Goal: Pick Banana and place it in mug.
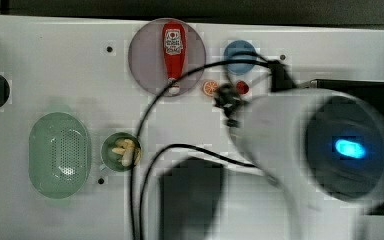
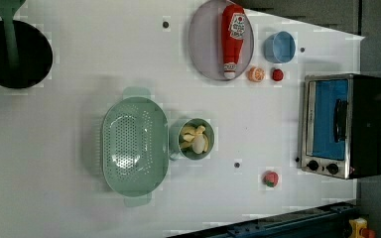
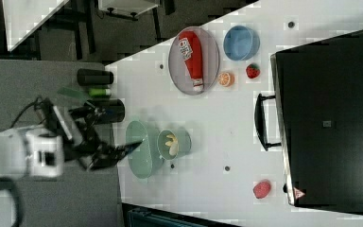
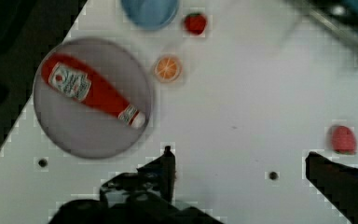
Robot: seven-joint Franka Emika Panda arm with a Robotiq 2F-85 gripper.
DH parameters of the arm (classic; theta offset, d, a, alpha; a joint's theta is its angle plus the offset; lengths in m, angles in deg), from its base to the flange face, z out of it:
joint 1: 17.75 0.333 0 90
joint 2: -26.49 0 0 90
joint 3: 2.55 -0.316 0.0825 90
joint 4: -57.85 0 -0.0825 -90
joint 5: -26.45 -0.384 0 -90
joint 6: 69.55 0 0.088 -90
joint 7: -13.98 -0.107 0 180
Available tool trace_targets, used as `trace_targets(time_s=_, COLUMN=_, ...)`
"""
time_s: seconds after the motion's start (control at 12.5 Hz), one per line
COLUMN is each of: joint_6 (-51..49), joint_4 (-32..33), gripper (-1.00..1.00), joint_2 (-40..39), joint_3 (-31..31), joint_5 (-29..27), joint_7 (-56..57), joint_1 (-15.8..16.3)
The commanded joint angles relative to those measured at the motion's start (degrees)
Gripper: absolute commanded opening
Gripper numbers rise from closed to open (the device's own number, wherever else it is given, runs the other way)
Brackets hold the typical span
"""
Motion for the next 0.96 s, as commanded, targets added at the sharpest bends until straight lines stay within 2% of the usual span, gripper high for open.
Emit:
trace_targets(time_s=0.08, joint_6=-7.9, joint_4=-4.0, gripper=1.00, joint_2=-0.7, joint_3=-2.7, joint_5=3.3, joint_7=1.2, joint_1=2.0)
trace_targets(time_s=0.96, joint_6=-9.8, joint_4=-4.4, gripper=1.00, joint_2=-1.0, joint_3=-1.9, joint_5=3.4, joint_7=1.2, joint_1=1.9)
